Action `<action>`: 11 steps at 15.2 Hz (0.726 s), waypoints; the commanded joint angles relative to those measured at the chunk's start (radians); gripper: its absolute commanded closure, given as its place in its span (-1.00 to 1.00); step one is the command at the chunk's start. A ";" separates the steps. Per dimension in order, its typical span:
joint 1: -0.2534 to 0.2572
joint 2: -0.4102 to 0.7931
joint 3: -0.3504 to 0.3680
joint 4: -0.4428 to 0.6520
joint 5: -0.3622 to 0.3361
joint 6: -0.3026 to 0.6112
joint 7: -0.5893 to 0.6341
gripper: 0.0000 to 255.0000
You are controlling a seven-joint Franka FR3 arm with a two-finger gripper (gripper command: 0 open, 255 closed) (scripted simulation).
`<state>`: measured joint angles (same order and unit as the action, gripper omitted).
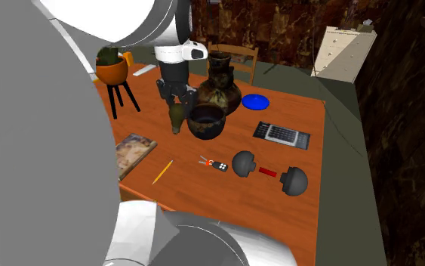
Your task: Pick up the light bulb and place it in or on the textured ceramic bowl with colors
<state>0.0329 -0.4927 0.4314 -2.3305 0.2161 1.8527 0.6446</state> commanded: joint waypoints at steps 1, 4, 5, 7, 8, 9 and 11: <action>-0.026 0.079 0.003 0.067 -0.030 0.009 -0.003 1.00; -0.059 0.194 0.006 0.171 -0.077 0.015 -0.003 1.00; -0.068 0.233 0.007 0.208 -0.093 0.014 -0.002 1.00; -0.084 0.311 0.009 0.285 -0.127 0.009 0.002 1.00; -0.090 0.350 0.010 0.326 -0.144 0.004 0.005 1.00; -0.095 0.390 0.011 0.368 -0.162 -0.001 0.008 1.00; -0.102 0.470 0.011 0.457 -0.198 -0.017 0.015 1.00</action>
<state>-0.0652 -0.0550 0.4439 -1.9162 0.0336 1.8485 0.6593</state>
